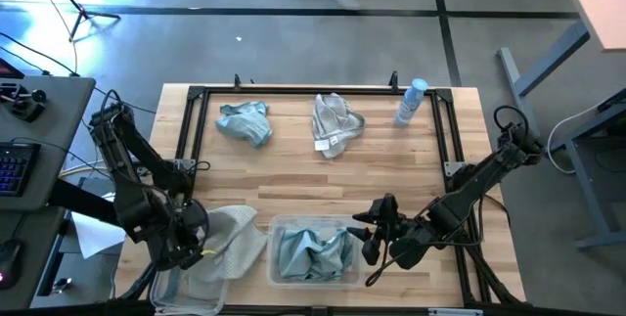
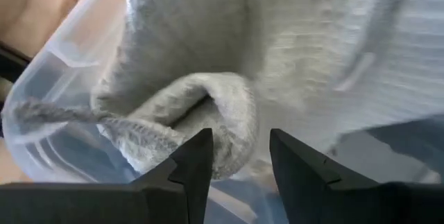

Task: Sort microfiber towel by color & place in baskets
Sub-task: Put the bottom left grey towel into the left transparent bin

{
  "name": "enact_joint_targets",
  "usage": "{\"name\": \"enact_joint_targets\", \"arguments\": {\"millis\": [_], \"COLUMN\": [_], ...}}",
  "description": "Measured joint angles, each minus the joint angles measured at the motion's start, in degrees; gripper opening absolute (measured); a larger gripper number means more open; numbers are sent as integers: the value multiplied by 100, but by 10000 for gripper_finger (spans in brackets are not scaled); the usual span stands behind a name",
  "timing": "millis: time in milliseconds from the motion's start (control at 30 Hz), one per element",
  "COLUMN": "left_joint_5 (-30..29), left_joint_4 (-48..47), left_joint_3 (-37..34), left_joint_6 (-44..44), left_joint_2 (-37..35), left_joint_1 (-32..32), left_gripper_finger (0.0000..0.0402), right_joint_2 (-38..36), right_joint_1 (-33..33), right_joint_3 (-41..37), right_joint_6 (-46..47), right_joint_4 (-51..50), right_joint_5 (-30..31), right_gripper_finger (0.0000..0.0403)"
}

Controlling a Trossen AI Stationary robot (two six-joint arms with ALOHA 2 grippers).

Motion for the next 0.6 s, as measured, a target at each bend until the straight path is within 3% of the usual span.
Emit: {"name": "enact_joint_targets", "arguments": {"millis": [267,600], "left_joint_5": [-467,-450], "left_joint_4": [0,666], "left_joint_3": [230,-241], "left_joint_6": [640,2077], "left_joint_2": [-12,912], "left_joint_1": [0,-2], "left_gripper_finger": [133,133], "right_joint_2": [0,0], "right_joint_1": [0,0], "right_joint_3": [0,0], "right_joint_6": [0,109], "right_joint_4": [0,-3], "right_joint_5": [23,23], "right_gripper_finger": [176,176]}}
